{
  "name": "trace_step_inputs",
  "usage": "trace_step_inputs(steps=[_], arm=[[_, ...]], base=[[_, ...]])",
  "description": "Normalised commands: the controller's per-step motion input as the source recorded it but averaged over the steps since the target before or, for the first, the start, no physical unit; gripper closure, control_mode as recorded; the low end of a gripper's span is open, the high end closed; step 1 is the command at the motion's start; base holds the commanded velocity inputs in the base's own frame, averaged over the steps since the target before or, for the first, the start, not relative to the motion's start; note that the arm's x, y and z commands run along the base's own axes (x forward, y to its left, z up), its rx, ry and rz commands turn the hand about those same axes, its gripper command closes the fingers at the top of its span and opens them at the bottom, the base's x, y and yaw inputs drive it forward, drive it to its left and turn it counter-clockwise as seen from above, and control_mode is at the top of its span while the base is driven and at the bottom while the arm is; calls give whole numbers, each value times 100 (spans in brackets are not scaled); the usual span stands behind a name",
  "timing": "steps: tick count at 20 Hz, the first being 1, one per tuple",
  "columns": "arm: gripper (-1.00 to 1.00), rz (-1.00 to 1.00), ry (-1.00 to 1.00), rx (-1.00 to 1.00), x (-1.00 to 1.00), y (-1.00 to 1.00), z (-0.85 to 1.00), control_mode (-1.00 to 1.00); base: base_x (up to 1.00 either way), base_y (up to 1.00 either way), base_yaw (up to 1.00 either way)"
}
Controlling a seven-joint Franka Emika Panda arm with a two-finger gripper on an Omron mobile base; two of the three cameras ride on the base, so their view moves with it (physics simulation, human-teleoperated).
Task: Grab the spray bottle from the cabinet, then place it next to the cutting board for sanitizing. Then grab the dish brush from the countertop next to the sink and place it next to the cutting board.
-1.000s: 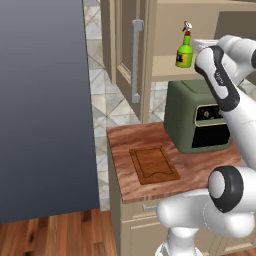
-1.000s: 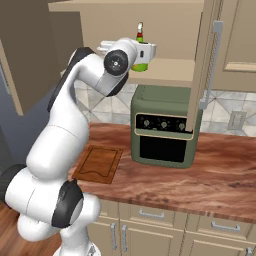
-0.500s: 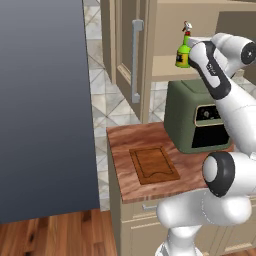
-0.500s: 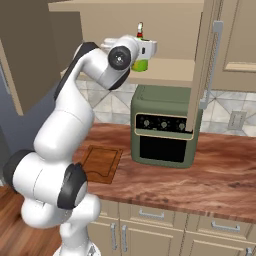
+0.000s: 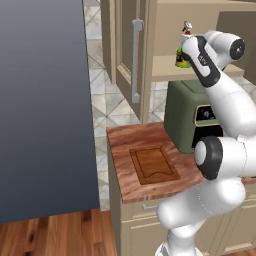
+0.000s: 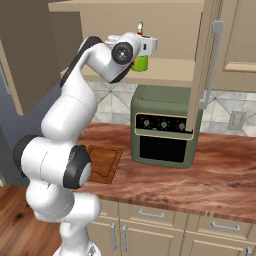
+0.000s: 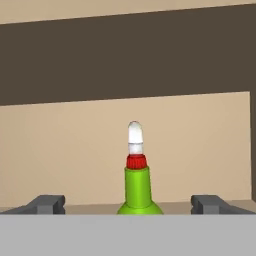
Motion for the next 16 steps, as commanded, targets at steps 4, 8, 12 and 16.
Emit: trace_step_inputs(steps=[4, 8, 12, 16], arm=[[-100, 0, 0, 0, 34, -11, 0, -100], [-100, 0, 0, 0, 39, -16, 0, -100], [-100, 0, 0, 0, 38, -15, -2, -100], [-100, 0, 0, 0, 22, 0, -8, -100]], base=[[0, 0, 0], [0, 0, 0], [0, 0, 0], [0, 0, 0]])
